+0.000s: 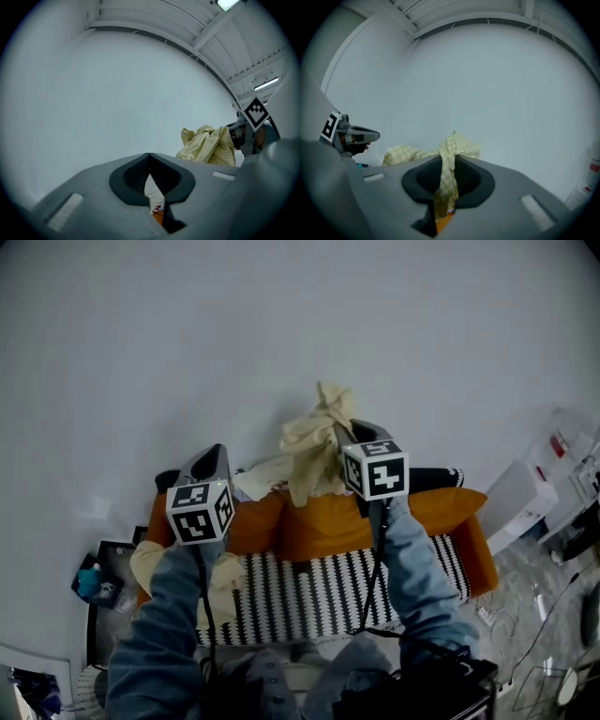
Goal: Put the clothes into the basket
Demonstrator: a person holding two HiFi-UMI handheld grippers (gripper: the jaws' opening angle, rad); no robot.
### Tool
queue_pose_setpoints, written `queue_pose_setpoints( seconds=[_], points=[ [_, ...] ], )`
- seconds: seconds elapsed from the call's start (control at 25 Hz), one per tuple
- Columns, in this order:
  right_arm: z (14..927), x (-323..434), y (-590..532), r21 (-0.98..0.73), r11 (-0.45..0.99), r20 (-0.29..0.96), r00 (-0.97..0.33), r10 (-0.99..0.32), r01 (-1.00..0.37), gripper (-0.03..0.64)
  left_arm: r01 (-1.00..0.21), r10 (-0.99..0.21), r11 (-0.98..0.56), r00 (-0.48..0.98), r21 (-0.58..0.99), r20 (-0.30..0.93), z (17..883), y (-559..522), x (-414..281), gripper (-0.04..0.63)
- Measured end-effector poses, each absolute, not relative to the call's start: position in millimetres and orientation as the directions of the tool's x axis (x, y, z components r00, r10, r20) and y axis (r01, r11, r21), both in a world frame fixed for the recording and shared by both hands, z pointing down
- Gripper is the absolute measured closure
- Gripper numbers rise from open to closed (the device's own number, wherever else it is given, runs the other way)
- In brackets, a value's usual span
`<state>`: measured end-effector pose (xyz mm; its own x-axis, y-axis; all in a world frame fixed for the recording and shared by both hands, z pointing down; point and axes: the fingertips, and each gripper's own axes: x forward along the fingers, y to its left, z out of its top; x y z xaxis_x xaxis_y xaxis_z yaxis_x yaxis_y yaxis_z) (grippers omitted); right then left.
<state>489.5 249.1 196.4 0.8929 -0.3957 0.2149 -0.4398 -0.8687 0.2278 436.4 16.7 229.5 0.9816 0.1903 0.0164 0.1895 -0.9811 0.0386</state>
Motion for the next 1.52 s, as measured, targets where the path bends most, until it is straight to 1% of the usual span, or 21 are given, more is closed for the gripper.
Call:
queue_pose_setpoints(
  seconds=[0.12, 0.28, 0.52, 0.68, 0.88, 1.0, 1.32, 1.52],
  points=[
    [174.9, 492.2, 253.4, 0.244, -0.868, 0.188, 0.899, -0.395, -0.432, 0.561, 0.207, 0.207, -0.978, 0.978, 0.025, -0.007, 215.6, 23.2, 437.6, 0.594],
    [152.1, 492.0, 256.5, 0.221, -0.876, 0.158, 0.902, -0.402, -0.429, 0.561, 0.231, 0.230, -0.972, 0.973, 0.036, -0.020, 209.9, 34.2, 438.1, 0.594],
    [128.8, 479.0, 252.4, 0.200, -0.874, 0.129, 0.896, -0.424, -0.442, 0.561, 0.221, 0.221, -0.974, 0.975, 0.054, -0.014, 214.0, 36.9, 438.2, 0.594],
    [114.8, 475.7, 257.5, 0.206, -0.865, 0.123, 0.889, -0.441, -0.457, 0.561, 0.197, 0.196, -0.978, 0.980, 0.073, -0.012, 210.7, 43.0, 435.6, 0.594],
    [91.0, 463.2, 263.4, 0.220, -0.850, 0.078, 0.877, -0.474, -0.479, 0.561, 0.162, 0.160, -0.984, 0.987, 0.071, -0.031, 198.8, 51.6, 424.5, 0.594],
    [87.5, 455.9, 273.5, 0.205, -0.838, 0.080, 0.862, -0.501, -0.506, 0.561, 0.135, 0.133, -0.988, 0.990, 0.076, -0.038, 193.0, 61.4, 417.5, 0.594],
    [105.4, 432.7, 292.9, 0.170, -0.808, 0.112, 0.826, -0.552, -0.564, 0.561, 0.069, 0.067, -0.995, 0.998, 0.079, -0.019, 198.5, 84.1, 379.3, 0.594],
    [104.7, 409.9, 290.4, 0.149, -0.773, 0.105, 0.788, -0.607, -0.616, 0.561, 0.013, 0.012, -0.998, 1.000, 0.063, -0.010, 201.8, 84.7, 341.7, 0.594]
  ],
)
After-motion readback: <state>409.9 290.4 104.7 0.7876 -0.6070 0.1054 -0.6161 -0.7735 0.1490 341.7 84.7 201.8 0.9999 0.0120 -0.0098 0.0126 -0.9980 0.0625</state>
